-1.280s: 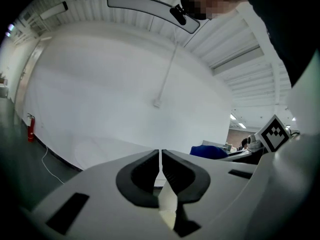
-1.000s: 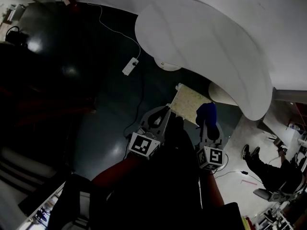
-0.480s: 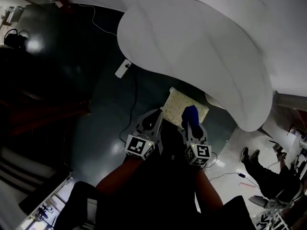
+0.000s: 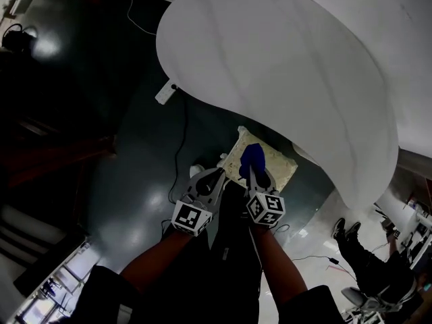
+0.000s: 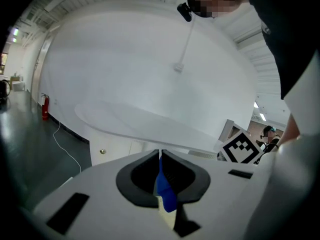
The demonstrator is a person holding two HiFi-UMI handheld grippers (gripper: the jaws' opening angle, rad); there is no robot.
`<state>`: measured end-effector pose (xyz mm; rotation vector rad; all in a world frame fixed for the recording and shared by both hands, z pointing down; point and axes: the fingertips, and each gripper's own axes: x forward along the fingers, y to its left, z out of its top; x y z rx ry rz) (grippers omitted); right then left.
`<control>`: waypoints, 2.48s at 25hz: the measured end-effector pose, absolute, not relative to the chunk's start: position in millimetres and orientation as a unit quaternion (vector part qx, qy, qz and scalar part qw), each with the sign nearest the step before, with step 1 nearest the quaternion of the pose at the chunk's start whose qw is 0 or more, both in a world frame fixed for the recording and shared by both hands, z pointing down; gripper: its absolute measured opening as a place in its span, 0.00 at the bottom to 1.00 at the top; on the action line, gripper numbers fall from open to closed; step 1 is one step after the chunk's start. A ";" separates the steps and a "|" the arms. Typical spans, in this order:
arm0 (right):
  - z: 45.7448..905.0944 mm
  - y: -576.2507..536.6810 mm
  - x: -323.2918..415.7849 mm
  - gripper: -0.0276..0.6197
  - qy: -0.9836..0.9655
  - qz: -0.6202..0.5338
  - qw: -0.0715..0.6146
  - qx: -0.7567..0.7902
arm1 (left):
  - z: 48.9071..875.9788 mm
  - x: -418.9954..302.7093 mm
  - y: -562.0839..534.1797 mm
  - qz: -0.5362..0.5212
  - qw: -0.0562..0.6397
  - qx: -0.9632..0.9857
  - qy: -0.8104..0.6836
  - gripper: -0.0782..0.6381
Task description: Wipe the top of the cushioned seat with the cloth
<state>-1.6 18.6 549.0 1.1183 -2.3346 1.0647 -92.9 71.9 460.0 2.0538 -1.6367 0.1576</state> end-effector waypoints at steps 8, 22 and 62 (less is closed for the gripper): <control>630.1 -8.0 -1.3 0.19 -0.793 0.397 0.172 0.429 | 516.1 -95.4 56.2 0.028 0.264 0.742 -0.616 0.15; 763.2 3.6 -36.8 0.19 -0.756 0.489 0.189 0.393 | 576.1 -103.5 75.2 0.052 0.295 0.723 -0.622 0.15; 834.7 14.7 68.7 0.19 -0.690 0.478 0.313 0.443 | 576.6 -55.1 61.4 0.084 0.283 0.767 -0.570 0.15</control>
